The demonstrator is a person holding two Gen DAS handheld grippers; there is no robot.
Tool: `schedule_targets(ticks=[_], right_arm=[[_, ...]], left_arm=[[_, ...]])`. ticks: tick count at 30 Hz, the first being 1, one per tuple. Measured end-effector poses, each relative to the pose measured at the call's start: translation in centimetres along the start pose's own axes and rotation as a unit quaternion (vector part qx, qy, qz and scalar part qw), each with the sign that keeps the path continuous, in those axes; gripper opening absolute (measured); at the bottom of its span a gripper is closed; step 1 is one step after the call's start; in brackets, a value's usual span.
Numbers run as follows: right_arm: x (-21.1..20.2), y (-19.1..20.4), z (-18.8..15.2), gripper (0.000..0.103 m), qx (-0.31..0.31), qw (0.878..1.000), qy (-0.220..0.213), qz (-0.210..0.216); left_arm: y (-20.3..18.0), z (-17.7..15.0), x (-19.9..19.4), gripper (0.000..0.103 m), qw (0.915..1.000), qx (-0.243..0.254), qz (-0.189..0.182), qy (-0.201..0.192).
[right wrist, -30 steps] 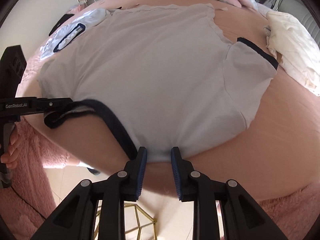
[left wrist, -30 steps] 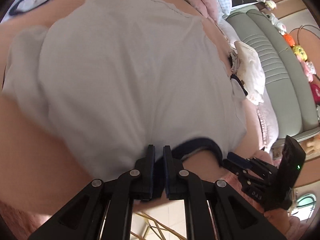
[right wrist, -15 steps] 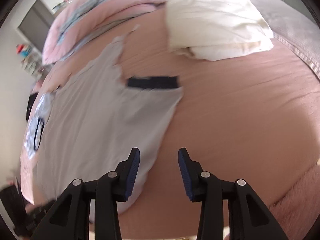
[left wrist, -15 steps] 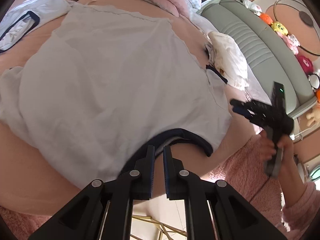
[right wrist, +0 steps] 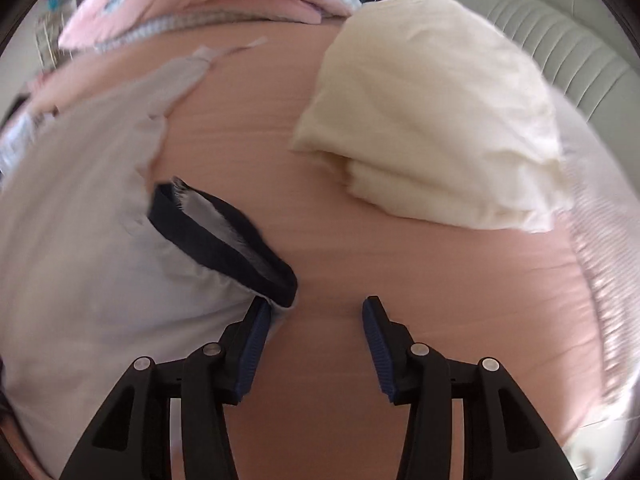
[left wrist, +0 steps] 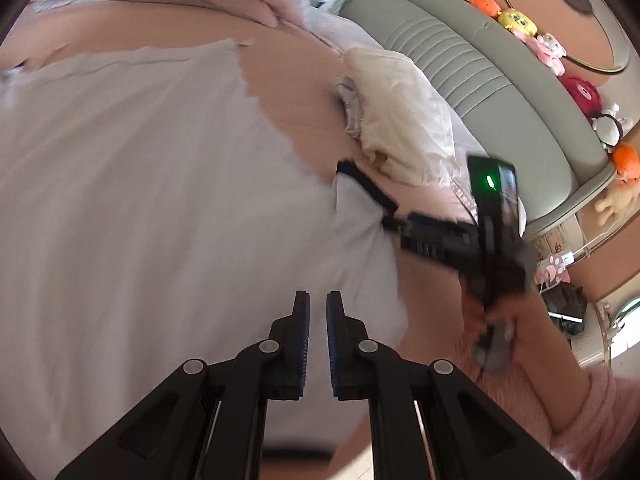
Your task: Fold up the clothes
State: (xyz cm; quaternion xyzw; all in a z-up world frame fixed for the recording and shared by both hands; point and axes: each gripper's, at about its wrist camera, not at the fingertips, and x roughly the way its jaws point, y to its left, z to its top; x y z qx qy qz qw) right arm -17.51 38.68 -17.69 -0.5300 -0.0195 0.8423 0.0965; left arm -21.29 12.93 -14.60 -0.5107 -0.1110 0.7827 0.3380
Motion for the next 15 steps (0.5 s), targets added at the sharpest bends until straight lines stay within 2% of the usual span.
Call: schedule_targets(ticks=[2,7,8,11,13,15], right_arm=[[-0.3,-1.5,-0.1,0.046,0.014,1.0,0.007,0.005],[-2.4,-3.9,0.7,0.047,0.04,0.998,-0.044,0.027],[-2.7,-4.3,0.9,0.049,0.046,0.997,-0.054,0.042],[-3.0,-4.3,2.1,0.049,0.068,0.985,-0.082,0.134],[-1.6,-3.9,3.0,0.049,0.058,0.987,-0.059,0.139],[-0.1,-3.7,3.7,0.048,0.051,0.989,-0.033,0.131]], left_arm=[[-0.7,2.3,2.8,0.007,0.9999,0.002,0.008,0.007],[-2.2,5.3,7.9,0.007,0.9995,0.005,0.0,0.032],[-2.5,5.5,8.6,0.007,0.9992,0.01,0.006,0.038],[-3.2,6.0,10.3,0.007,0.9981,0.024,0.001,0.056],[-3.4,6.3,11.3,0.004,0.9975,0.029,-0.006,0.065],[-3.1,6.4,11.6,0.007,0.9974,0.024,-0.011,0.067]])
